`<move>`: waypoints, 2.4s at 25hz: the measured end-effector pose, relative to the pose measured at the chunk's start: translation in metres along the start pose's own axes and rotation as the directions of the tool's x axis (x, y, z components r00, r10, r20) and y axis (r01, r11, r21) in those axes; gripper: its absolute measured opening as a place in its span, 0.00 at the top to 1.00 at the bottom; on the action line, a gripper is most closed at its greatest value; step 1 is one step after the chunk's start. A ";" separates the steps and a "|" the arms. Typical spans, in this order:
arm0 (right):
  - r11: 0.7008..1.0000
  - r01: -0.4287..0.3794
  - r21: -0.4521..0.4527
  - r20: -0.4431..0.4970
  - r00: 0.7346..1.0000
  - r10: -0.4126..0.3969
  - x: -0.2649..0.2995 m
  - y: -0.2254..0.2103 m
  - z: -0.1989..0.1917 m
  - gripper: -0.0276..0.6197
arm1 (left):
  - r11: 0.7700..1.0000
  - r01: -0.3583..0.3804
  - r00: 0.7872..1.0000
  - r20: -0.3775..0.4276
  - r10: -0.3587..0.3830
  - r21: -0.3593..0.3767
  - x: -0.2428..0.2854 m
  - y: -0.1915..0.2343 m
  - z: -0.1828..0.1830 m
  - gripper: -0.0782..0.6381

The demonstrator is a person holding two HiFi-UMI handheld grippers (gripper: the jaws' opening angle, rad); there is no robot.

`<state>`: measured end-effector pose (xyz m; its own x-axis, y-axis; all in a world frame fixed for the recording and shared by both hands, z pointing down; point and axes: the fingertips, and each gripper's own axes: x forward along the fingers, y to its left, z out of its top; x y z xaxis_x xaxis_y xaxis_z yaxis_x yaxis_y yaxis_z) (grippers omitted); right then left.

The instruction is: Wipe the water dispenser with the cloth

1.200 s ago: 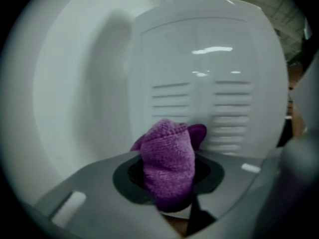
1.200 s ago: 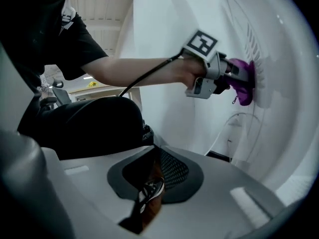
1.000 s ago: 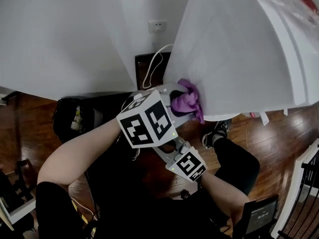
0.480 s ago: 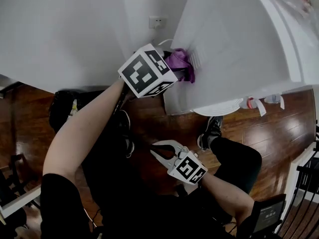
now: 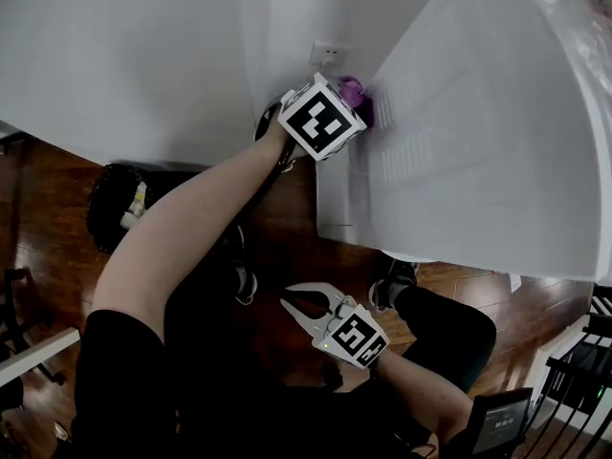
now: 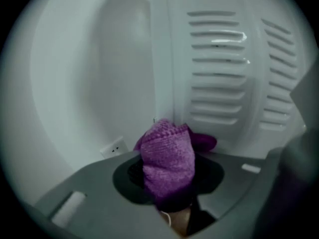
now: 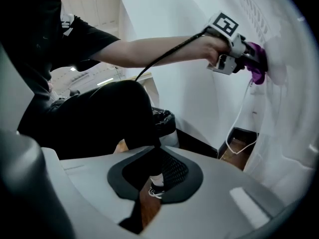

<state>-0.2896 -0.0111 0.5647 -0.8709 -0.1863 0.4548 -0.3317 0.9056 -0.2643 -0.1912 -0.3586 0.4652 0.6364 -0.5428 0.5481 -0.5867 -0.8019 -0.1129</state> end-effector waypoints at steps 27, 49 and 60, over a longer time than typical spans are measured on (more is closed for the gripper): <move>0.998 -0.005 -0.057 -0.030 1.000 0.003 -0.011 -0.004 -0.016 0.91 | 0.953 0.236 0.957 -0.215 -0.194 0.191 0.033 -0.079 -0.045 0.68; 0.999 -0.049 -0.004 -0.051 0.998 0.048 -0.002 0.002 -0.023 0.91 | 0.935 0.236 0.931 -0.336 -0.140 0.266 0.093 -0.069 -0.106 0.67; 0.998 -0.040 0.040 -0.052 0.998 0.042 0.000 -0.004 -0.026 0.91 | 0.743 0.655 0.718 -0.420 -0.555 0.137 0.032 -0.266 -0.207 0.67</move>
<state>-0.2786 -0.0047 0.5872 -0.8642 -0.1277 0.4867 -0.3104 0.8966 -0.3159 -0.1183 -0.1108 0.6842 0.5724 0.1604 0.8041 0.0492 -0.9856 0.1615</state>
